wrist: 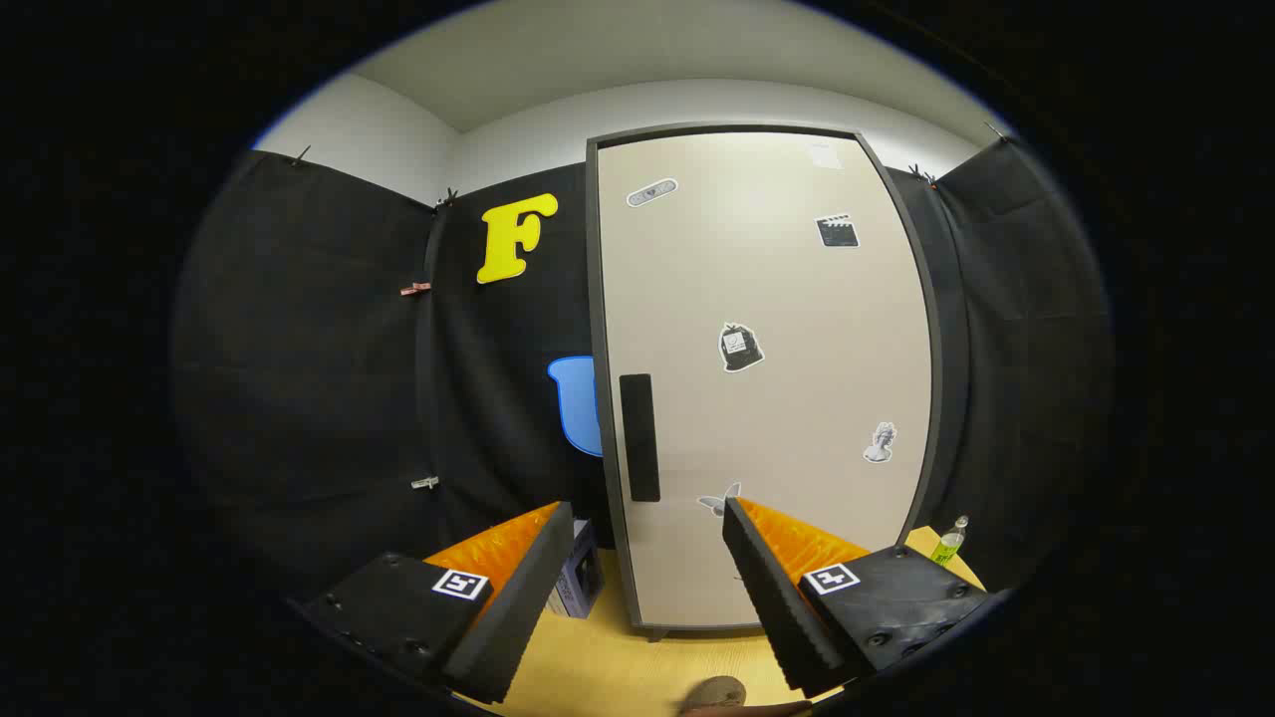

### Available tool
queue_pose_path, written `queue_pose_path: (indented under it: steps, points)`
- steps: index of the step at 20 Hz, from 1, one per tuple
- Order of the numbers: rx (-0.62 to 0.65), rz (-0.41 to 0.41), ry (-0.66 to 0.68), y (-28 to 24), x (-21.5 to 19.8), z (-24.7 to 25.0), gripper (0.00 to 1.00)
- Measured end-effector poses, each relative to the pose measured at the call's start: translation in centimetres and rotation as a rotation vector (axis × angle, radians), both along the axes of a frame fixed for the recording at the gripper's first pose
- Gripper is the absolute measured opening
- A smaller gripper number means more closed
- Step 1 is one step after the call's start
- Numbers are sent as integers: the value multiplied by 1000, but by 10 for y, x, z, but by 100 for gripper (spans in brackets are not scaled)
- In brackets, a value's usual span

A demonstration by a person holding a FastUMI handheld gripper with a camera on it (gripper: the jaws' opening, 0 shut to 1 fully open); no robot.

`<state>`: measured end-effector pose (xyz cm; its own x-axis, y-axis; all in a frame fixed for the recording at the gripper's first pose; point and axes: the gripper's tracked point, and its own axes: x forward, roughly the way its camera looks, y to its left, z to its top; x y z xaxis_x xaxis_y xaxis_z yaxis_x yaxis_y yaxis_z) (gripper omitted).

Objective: Open the shoe cabinet door, grab the shoes and put them into the shoe cabinet, then close the shoe cabinet door.

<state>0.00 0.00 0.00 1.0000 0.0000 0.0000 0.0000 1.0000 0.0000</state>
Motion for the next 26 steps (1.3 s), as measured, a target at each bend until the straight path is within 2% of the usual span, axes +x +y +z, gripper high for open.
queue_pose_path:
  steps: [5, 10, 18, 26]
  points:
    - [14, 18, -16, 10, 12, 2, 99]
    - [48, 32, -9, 24, 49, 2, 99]
    - [18, -49, -40, 25, 121, 6, 99]
    - [19, -138, 8, 5, 171, -11, 96]
